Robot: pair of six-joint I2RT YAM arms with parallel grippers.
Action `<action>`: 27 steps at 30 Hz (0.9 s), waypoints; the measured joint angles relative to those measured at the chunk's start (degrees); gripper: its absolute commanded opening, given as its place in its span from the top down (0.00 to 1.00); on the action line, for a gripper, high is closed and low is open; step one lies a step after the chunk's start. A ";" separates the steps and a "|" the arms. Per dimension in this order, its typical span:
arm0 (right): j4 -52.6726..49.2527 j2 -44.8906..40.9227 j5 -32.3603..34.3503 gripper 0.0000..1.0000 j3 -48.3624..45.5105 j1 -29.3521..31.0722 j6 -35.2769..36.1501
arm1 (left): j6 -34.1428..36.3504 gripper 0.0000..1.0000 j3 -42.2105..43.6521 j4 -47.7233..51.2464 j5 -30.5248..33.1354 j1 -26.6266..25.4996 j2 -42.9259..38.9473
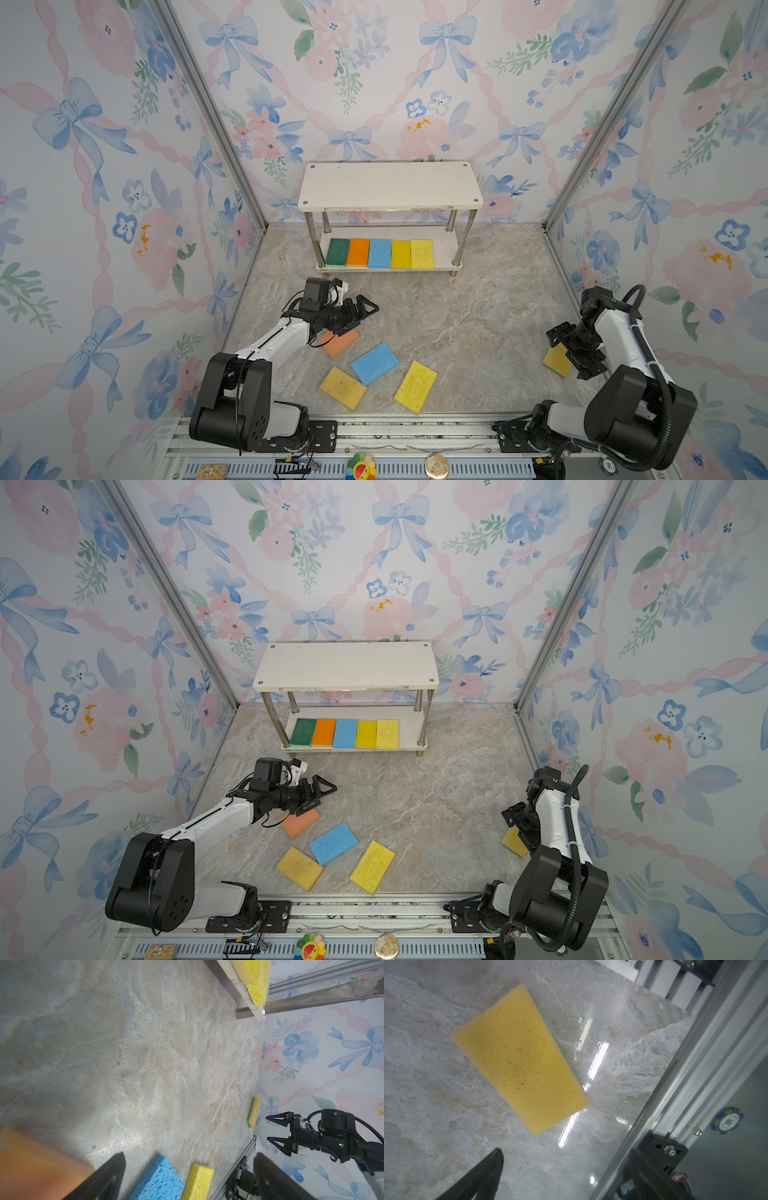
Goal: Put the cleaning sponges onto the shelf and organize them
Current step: 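Move the right gripper back toward the yellow-green scrub sponge near the table edge, then grasp the yellow-green scrub sponge with the right gripper and lift it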
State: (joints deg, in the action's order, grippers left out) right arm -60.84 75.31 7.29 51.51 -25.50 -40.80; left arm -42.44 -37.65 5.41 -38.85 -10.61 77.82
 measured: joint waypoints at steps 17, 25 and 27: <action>13.49 12.68 -4.11 0.06 -1.01 -1.09 12.63 | -0.85 0.02 -2.16 0.33 0.02 0.00 0.85; 14.05 14.58 -3.85 0.12 -1.03 -1.09 14.97 | -1.31 0.02 -2.75 0.31 0.02 0.02 2.36; 14.40 14.56 -3.85 0.20 -1.18 -1.09 15.61 | -1.31 0.02 -2.86 0.33 0.02 0.02 2.51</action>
State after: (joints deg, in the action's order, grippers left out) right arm -46.44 89.86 3.44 50.33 -26.59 -25.19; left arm -43.75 -40.51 5.74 -38.83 -10.59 80.34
